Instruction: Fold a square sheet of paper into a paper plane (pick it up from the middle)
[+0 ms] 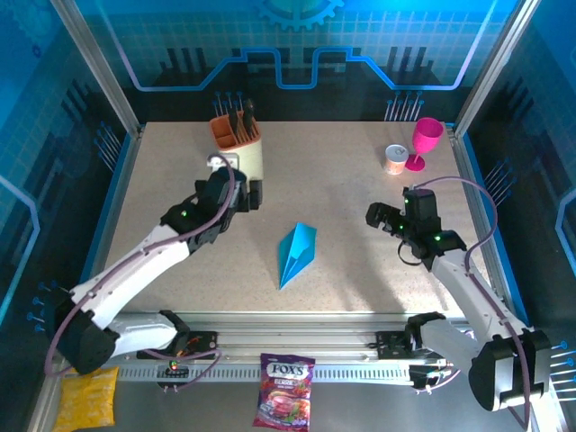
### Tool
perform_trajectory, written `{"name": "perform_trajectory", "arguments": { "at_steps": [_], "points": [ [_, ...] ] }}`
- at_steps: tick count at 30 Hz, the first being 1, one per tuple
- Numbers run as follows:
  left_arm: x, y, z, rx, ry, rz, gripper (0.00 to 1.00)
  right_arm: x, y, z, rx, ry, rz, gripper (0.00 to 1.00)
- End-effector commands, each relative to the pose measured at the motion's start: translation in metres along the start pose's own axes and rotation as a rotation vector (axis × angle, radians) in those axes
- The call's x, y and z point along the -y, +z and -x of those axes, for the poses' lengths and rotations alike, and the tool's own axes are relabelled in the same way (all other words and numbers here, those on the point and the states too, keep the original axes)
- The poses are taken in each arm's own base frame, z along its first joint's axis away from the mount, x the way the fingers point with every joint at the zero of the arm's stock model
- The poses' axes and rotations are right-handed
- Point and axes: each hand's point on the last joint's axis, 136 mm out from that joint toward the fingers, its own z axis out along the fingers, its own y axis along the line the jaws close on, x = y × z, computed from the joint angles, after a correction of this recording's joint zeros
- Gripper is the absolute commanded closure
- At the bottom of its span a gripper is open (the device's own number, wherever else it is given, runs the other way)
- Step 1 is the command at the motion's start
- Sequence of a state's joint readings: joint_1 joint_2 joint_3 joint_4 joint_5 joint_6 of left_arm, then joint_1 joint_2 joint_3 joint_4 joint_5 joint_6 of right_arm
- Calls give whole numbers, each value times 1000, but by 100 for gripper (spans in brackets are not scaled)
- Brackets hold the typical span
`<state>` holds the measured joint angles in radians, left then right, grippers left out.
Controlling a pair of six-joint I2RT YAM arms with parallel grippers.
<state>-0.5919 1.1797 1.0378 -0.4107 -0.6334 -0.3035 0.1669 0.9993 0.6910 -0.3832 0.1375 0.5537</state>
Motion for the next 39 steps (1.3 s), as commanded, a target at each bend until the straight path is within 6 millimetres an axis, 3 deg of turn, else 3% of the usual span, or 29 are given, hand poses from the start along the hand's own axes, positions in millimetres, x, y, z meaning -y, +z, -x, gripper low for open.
{"name": "perform_trajectory", "arguments": {
  "at_steps": [1,8,11,17,19,22,25,28,30,32,34,39],
  "points": [
    [-32,-2,10,144,-26,78,0,22,2,16,94,-86,-110,1],
    [-103,29,-17,263,-98,202,0,36,13,39,240,-205,-158,1],
    [-118,51,-33,227,-120,228,0,44,28,48,285,-221,-177,1],
    [-129,86,-74,205,-41,300,0,34,72,43,317,-289,-76,1],
    [-136,96,-83,237,-20,305,0,26,78,45,331,-299,-7,1],
    [-136,103,-77,300,-8,246,0,15,84,48,316,-340,106,1],
    [-126,123,-95,267,-29,89,0,17,86,57,344,-373,131,1],
    [-123,135,-98,208,-34,36,0,21,89,60,410,-376,159,1],
    [-124,137,-98,207,-56,-5,0,10,97,50,365,-442,165,1],
    [-125,137,-97,209,-59,-8,0,6,103,41,426,-497,92,1],
    [-125,137,-98,204,-62,-9,0,15,102,44,417,-459,73,1],
    [-125,137,-98,205,-60,-8,0,17,101,47,456,-467,-17,1]
  ]
}}
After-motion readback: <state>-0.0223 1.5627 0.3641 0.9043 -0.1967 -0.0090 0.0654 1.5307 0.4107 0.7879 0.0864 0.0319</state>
